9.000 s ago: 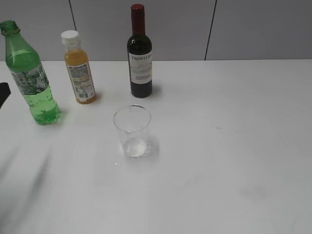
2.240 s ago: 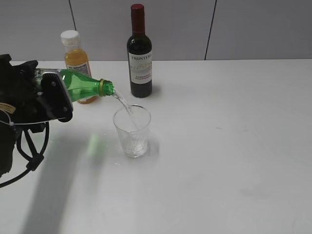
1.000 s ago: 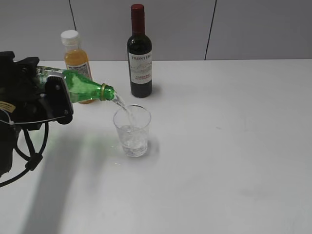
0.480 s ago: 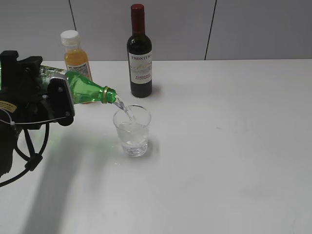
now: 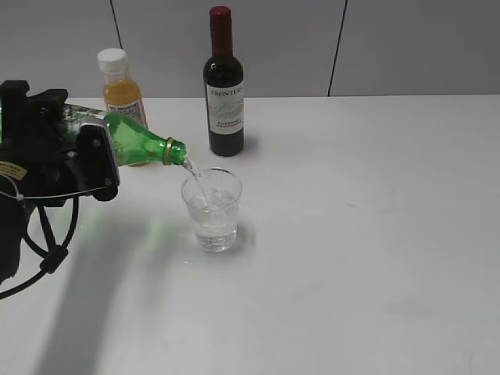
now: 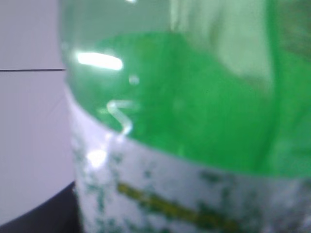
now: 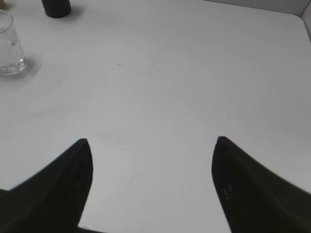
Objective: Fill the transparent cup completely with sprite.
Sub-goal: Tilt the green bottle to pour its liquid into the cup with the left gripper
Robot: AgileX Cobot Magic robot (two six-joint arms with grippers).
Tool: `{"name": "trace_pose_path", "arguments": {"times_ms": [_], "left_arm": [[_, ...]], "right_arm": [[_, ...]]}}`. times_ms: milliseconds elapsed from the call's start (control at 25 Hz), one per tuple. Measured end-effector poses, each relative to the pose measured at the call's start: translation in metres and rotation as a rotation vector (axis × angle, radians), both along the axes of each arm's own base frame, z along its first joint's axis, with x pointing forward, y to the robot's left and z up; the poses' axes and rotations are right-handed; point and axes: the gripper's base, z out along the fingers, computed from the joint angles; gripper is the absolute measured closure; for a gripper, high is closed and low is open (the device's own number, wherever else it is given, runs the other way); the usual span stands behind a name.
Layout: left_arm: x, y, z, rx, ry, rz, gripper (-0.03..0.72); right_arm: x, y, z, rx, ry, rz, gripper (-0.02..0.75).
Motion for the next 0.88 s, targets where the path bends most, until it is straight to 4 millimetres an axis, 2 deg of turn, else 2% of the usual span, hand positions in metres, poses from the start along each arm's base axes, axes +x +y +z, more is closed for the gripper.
{"name": "trace_pose_path", "arguments": {"times_ms": [600,880], "left_arm": [[0.0,-0.0001,0.0005,-0.011,-0.005,0.0,0.225],[0.0,-0.0022,-0.0016,-0.301,-0.017,0.014,0.225]], "right_arm": [[0.0,0.0,0.0,0.001,0.0,0.0,0.156],[0.0,0.0,0.0,0.001,0.0,0.0,0.156]]}}
